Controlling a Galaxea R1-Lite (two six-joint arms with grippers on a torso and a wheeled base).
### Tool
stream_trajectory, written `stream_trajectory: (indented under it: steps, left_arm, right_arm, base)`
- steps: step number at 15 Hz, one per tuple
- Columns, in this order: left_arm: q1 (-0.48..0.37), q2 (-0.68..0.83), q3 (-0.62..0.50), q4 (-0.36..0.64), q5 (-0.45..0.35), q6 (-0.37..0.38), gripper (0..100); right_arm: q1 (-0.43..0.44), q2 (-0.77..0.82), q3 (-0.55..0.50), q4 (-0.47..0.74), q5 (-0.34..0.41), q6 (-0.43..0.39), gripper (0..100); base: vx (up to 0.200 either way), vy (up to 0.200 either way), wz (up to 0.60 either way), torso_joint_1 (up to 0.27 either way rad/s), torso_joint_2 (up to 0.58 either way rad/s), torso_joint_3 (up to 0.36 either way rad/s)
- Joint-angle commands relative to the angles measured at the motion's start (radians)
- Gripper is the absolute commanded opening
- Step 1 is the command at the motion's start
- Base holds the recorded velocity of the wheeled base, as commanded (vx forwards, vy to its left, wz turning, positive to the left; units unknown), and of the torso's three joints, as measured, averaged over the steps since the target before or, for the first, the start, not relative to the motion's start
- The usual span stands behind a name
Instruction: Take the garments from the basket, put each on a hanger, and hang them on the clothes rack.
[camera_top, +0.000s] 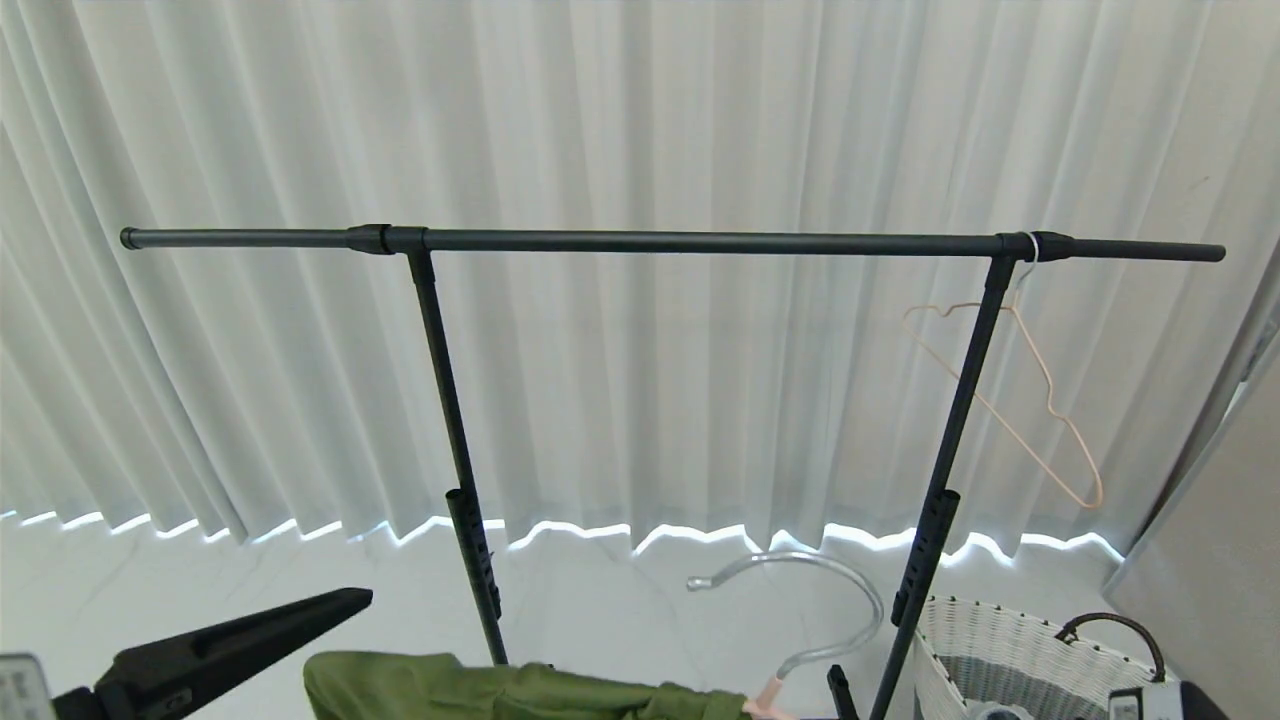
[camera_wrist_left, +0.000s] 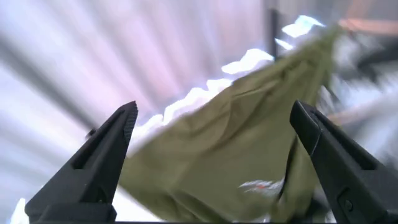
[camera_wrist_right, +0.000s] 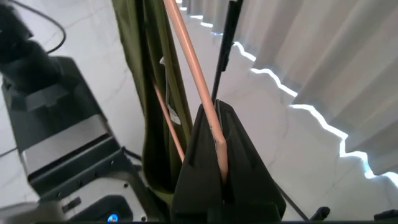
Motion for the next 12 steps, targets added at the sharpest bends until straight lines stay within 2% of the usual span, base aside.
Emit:
stream_trajectory:
  steps: [1,2,9,12]
  left_arm:
    - [-0.018,-0.072,0.025,-0.001,-0.110,0.061,100]
    - [-0.018,-0.080,0.026,-0.001,-0.188,0.089,100]
    - [0.001,-0.066,0.097,-0.001,-0.388,0.135,100]
    - [-0.001,-0.017,0.108,-0.001,-0.532,0.181,100]
  right_arm:
    - [0.033,-0.032,0.034,0.000,-0.001,-0.001,0]
    - [0.050,-0.035,0.042,0.000,-0.001,-0.001,0]
    - [0.112,-0.035,0.088,0.000,-0.001,-0.067,0]
    - [0.128,-0.035,0.091,0.000,-0.001,-0.093,0]
  base:
    - [0.000,0.000,0.00,0.000,0.00,0.000]
    - [0.000,0.000,0.00,0.000,0.00,0.000]
    - [0.000,0.000,0.00,0.000,0.00,0.000]
    - [0.000,0.000,0.00,0.000,0.00,0.000]
